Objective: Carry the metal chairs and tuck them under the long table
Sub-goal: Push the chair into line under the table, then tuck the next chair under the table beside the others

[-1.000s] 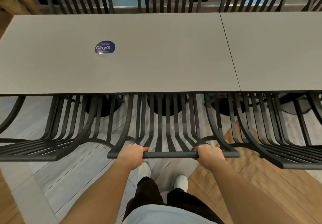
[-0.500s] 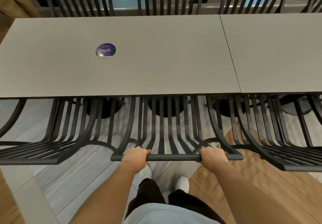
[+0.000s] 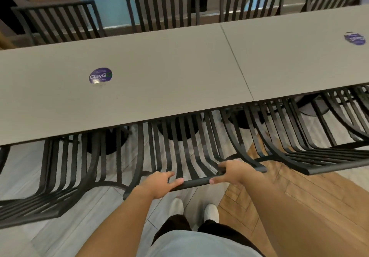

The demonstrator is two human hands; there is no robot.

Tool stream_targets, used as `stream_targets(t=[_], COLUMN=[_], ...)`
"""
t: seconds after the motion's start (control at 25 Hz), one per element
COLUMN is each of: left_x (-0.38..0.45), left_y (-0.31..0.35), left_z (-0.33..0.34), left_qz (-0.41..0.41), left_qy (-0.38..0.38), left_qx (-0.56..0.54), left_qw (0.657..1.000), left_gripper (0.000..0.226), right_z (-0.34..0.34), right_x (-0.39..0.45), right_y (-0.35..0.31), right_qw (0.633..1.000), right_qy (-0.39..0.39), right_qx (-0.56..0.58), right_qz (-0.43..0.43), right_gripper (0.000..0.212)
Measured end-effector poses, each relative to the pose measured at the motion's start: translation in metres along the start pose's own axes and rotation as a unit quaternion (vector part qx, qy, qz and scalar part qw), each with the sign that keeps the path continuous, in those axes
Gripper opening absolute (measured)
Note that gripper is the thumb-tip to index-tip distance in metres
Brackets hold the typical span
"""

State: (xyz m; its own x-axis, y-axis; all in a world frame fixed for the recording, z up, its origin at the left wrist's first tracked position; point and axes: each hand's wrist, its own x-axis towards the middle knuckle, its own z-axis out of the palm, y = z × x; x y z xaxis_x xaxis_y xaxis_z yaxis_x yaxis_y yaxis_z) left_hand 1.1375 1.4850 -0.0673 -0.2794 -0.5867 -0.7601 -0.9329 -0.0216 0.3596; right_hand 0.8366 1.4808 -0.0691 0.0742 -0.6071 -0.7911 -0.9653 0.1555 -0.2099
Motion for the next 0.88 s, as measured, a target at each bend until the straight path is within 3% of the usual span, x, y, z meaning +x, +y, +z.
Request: stream_targets(t=[0.08, 0.2, 0.32, 0.44, 0.68, 0.88], left_x=[0.010, 0.028, 0.043, 0.056, 0.085, 0.101], left_y=[0.012, 0.038, 0.076, 0.125, 0.256, 0.384], left_z=[-0.009, -0.024, -0.039, -0.047, -0.022, 0.039], left_qz=[0.016, 0.051, 0.103, 0.151, 0.212, 0.209], left_qy=[-0.002, -0.003, 0.007, 0.006, 0.034, 0.060], left_qx=[0.022, 0.077, 0.120, 0.153, 0.156, 0.123], left_qw=[1.000, 0.996, 0.987, 0.977, 0.964, 0.968], left_gripper=[0.067, 0.052, 0.047, 0.044, 0.038, 0.037], right_z=[-0.011, -0.026, -0.038, -0.040, -0.042, -0.054], right_x=[-0.011, -0.027, -0.047, -0.063, -0.102, -0.143], right_y=[0.002, 0.016, 0.036, 0.070, 0.183, 0.316], right_qw=[0.999, 0.993, 0.983, 0.974, 0.953, 0.952], right_qy=[0.035, 0.084, 0.117, 0.145, 0.217, 0.225], right_qx=[0.023, 0.057, 0.110, 0.140, 0.147, 0.131], right_qz=[0.016, 0.059, 0.085, 0.107, 0.154, 0.161], right_gripper=[0.098, 0.075, 0.052, 0.044, 0.035, 0.032])
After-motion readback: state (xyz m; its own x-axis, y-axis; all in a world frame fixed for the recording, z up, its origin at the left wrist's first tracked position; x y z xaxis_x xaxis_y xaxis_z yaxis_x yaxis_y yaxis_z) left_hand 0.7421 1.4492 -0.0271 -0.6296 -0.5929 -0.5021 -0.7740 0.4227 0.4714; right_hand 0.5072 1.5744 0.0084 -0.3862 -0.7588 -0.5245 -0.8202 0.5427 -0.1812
